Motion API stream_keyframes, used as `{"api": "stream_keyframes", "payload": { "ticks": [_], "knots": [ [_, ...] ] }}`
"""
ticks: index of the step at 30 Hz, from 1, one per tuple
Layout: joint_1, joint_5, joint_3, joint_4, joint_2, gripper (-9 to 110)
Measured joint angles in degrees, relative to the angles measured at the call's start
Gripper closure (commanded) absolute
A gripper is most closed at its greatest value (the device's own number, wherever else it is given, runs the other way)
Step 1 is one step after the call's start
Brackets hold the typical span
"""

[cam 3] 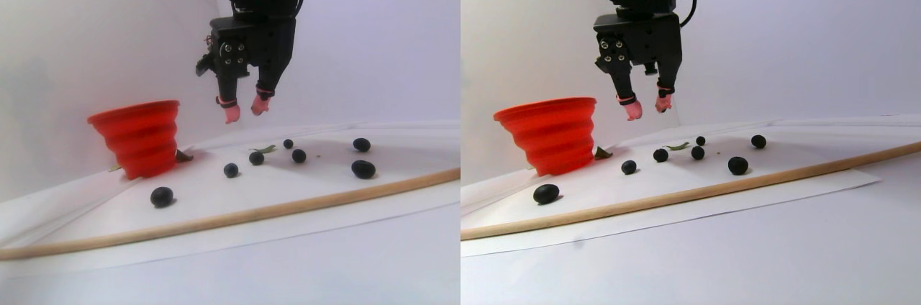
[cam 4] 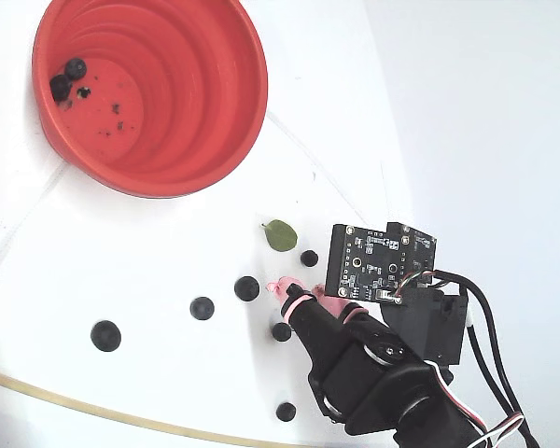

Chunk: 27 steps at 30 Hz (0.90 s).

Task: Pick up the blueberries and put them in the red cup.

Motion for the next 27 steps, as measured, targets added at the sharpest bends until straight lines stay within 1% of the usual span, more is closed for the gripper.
{"api": "stream_keyframes", "payload": {
  "ticks": [27],
  "knots": [
    [1.93, -2.29, -1.67, -6.86, -11.16, 83]
  ]
}}
